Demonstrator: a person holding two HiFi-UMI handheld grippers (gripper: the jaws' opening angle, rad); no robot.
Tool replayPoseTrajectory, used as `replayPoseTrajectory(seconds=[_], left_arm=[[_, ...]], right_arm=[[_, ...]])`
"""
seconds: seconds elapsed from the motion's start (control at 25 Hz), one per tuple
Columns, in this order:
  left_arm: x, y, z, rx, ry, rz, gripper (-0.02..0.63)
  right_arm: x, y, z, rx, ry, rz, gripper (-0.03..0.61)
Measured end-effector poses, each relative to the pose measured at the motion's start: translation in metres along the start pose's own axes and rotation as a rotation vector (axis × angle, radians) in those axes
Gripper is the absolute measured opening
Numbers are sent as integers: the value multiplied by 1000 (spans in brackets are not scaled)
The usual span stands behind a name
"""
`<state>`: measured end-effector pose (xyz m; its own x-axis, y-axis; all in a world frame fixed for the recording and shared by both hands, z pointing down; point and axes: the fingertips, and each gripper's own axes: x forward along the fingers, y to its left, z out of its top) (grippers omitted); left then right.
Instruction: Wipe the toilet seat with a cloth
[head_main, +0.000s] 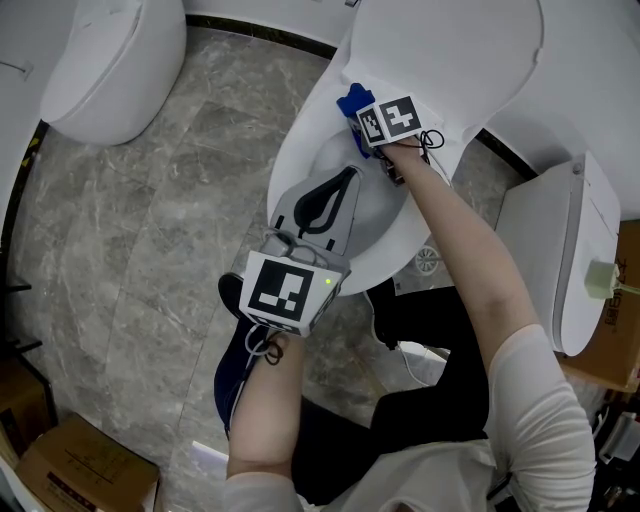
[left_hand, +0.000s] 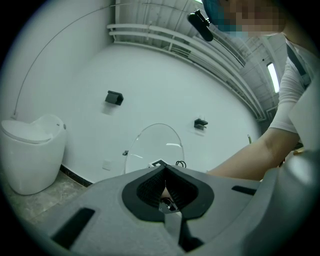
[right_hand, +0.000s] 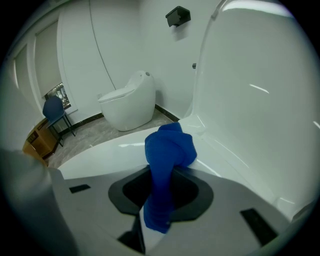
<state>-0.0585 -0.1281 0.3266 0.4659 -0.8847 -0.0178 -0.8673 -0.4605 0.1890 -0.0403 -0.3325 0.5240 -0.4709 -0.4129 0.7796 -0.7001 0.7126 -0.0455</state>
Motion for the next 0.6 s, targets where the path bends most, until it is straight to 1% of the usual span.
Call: replayPoseTrajectory(seconds=[0.2, 0.36, 0.6], left_arm=[[1, -4, 6, 37, -2, -7, 9], [2, -6, 7, 44, -3, -11, 9], [1, -6, 7, 85, 8, -6, 9]], right_arm=[[2, 5, 0, 38, 3, 19, 84], [2, 6, 0, 25, 5, 17, 84], [3, 10, 0, 33, 3, 17, 84]])
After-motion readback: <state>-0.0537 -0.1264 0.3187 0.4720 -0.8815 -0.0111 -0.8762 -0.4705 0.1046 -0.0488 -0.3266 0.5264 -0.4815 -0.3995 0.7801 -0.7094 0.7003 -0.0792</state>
